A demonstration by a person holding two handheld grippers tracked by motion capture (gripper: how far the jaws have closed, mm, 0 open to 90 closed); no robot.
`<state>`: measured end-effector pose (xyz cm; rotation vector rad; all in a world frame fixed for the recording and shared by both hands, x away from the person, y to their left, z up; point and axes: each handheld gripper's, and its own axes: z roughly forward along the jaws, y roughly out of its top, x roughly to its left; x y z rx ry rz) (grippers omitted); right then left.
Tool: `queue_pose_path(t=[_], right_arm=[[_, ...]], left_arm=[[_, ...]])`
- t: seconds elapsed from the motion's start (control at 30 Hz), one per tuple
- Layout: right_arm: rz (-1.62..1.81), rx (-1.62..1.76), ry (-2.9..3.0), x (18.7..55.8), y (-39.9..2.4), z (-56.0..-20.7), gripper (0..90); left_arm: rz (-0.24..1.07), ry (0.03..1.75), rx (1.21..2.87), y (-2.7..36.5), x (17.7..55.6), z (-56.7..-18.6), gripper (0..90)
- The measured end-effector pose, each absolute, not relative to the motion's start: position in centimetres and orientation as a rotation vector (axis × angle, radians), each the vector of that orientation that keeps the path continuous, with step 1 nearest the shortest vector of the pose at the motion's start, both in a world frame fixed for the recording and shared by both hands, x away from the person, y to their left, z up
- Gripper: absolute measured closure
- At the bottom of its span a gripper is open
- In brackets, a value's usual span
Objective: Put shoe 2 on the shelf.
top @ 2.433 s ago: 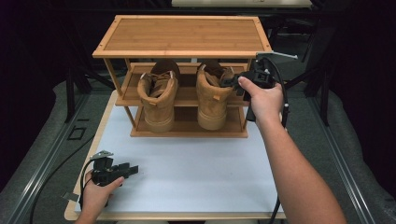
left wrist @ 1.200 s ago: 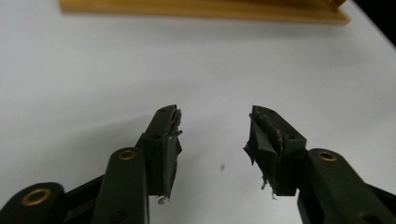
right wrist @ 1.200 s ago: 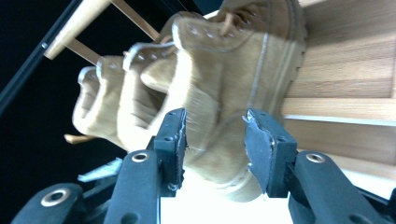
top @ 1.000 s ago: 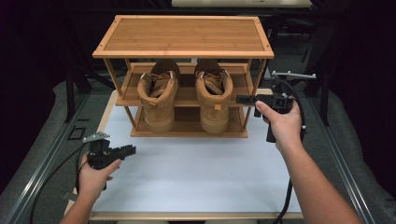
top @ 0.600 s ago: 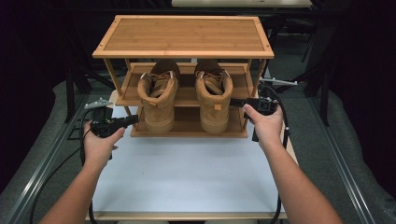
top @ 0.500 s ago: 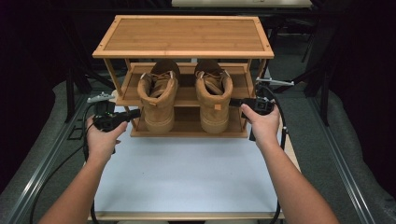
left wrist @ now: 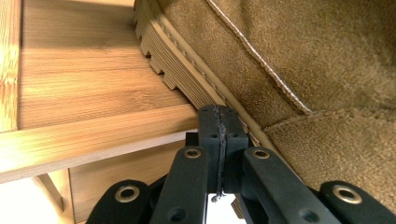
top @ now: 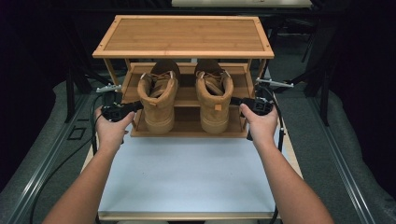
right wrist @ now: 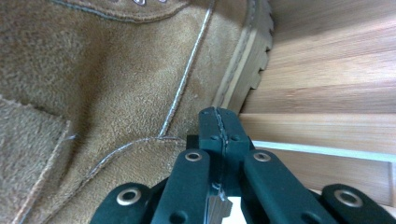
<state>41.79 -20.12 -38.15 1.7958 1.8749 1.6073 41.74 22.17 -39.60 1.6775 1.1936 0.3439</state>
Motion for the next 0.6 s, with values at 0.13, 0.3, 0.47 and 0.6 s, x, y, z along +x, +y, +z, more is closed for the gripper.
queue_pose_path(t=[0.13,0.3,0.47,0.6], right_arm=[[1.500,1.803,1.883,41.7,-20.2,-38.4,90.0],[1.599,1.824,1.918,42.1,-20.0,-39.1,90.0],[1.591,1.837,1.902,42.0,-19.5,-39.1,90.0],[1.621,1.856,1.901,42.1,-19.6,-39.2,90.0]], left_arm=[[0.338,1.193,1.679,22.2,41.7,-39.6,90.0],[0.324,1.202,1.666,22.2,41.8,-39.6,90.0],[0.339,1.199,1.672,21.8,41.7,-39.5,90.0],[0.323,1.200,1.666,22.0,41.8,-39.6,90.0]])
